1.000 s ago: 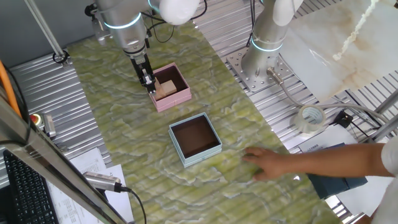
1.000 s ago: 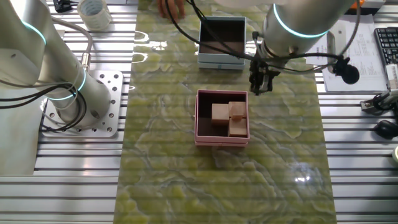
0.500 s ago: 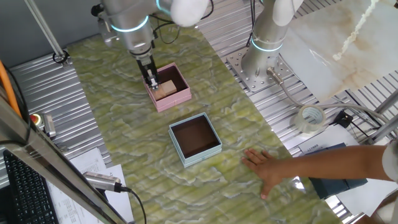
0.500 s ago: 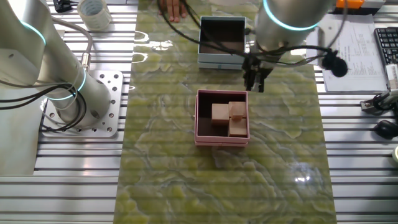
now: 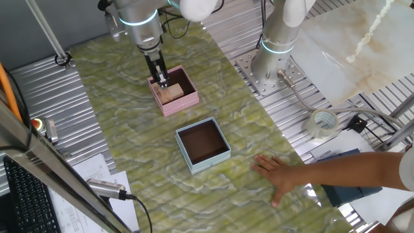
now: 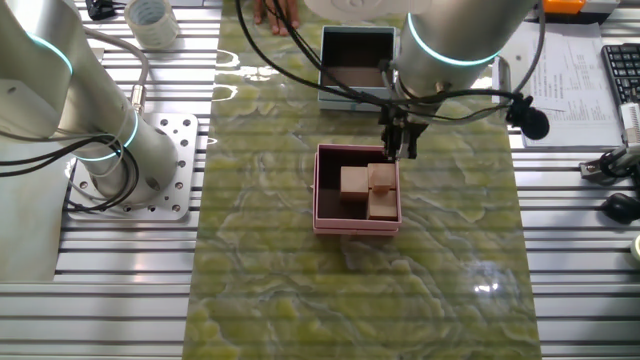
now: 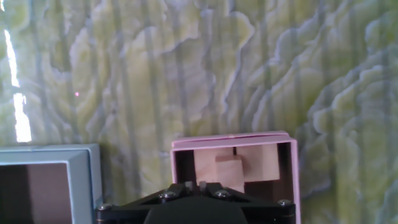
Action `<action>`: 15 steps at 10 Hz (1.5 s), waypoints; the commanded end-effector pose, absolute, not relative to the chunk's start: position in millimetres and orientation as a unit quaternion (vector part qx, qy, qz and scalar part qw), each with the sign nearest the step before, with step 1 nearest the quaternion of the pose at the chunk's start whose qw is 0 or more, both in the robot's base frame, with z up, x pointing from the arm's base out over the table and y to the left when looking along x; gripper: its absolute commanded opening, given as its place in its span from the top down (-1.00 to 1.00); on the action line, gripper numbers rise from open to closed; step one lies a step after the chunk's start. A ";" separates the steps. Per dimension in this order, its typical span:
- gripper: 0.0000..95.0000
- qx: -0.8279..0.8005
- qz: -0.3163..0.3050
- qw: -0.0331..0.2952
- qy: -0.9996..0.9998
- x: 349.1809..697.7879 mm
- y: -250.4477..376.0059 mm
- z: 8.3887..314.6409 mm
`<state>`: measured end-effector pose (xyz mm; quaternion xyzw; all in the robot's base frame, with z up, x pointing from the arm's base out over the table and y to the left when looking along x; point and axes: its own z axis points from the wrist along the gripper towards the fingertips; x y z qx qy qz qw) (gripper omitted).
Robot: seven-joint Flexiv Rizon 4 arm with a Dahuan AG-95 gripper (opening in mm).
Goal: Move an object from one box to another
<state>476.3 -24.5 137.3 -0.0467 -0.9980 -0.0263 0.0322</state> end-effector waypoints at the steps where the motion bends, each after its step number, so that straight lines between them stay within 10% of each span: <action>1: 0.60 -0.050 -0.023 0.034 -0.998 474.2 -25.0 134.0; 10: 0.60 -0.033 -0.017 0.025 -0.999 463.5 -44.3 124.1; 11: 0.20 -0.030 -0.014 0.020 -0.999 463.3 -45.3 120.8; 15: 0.20 -0.017 -0.009 0.016 -1.000 462.5 -47.8 115.7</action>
